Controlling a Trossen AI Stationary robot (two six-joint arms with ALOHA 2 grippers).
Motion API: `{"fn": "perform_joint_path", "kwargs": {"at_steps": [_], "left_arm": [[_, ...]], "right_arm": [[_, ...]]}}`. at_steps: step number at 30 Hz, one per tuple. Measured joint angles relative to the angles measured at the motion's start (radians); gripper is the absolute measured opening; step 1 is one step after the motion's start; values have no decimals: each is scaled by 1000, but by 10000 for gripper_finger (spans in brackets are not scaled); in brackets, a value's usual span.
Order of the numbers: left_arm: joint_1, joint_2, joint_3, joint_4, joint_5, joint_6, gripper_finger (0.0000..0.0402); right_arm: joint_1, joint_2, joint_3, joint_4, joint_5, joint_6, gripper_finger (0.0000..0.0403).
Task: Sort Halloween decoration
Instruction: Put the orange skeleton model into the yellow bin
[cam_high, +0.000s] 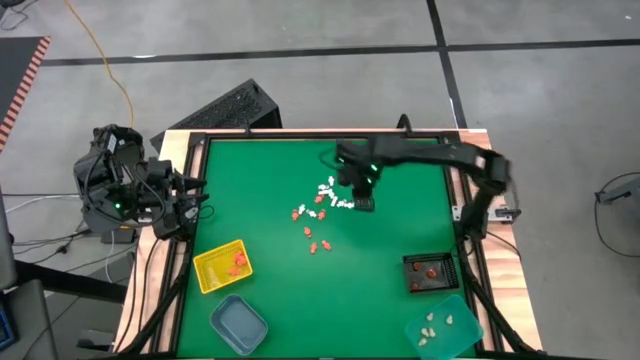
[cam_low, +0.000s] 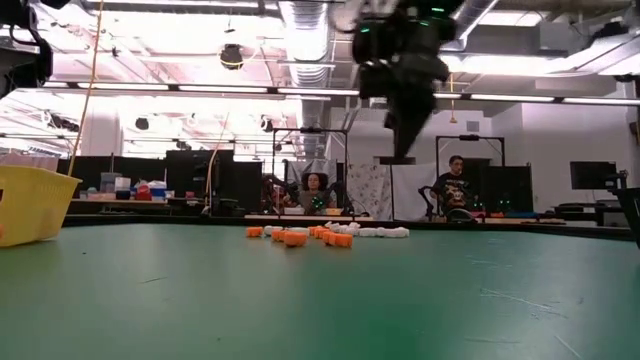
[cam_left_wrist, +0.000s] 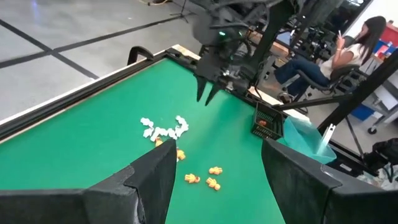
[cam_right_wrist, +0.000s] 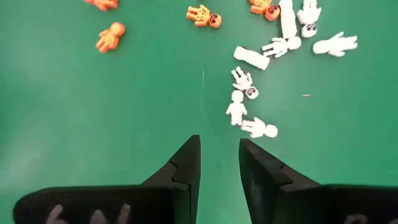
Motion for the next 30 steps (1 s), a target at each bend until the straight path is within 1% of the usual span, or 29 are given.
{"fn": "perform_joint_path", "kwargs": {"at_steps": [2, 5, 7, 8, 10, 12, 17, 21, 23, 28, 30], "left_arm": [[0, 0, 0, -1, 0, 13, 226], [0, 0, 0, -1, -6, 16, 226], [0, 0, 0, -1, -16, 7, 226], [0, 0, 0, 0, -20, 2, 226], [0, 0, 0, 0, -21, -3, 226], [0, 0, 0, 1, -21, -8, 226], [0, 0, 0, 0, -22, -18, 226], [0, 0, 0, 1, -21, -18, 226], [0, 0, 0, 1, -21, -19, 226], [0, 0, 0, 0, -21, -22, 226], [0, 0, 0, 0, -21, -22, 226]], "right_arm": [[33, -91, -169, 234, 49, 89, 106], [98, -172, -366, 618, 138, 230, 106], [153, -180, -465, 859, 184, 319, 106], [181, -173, -502, 952, 208, 356, 106], [237, -128, -540, 1060, 269, 422, 106], [290, -75, -551, 1094, 325, 496, 106], [407, 68, -542, 1230, 383, 632, 106], [489, 135, -503, 1223, 494, 709, 106], [523, 143, -489, 1227, 568, 725, 106], [587, 143, -484, 1221, 826, 729, 115], [604, 143, -484, 1221, 895, 732, 121]]}}
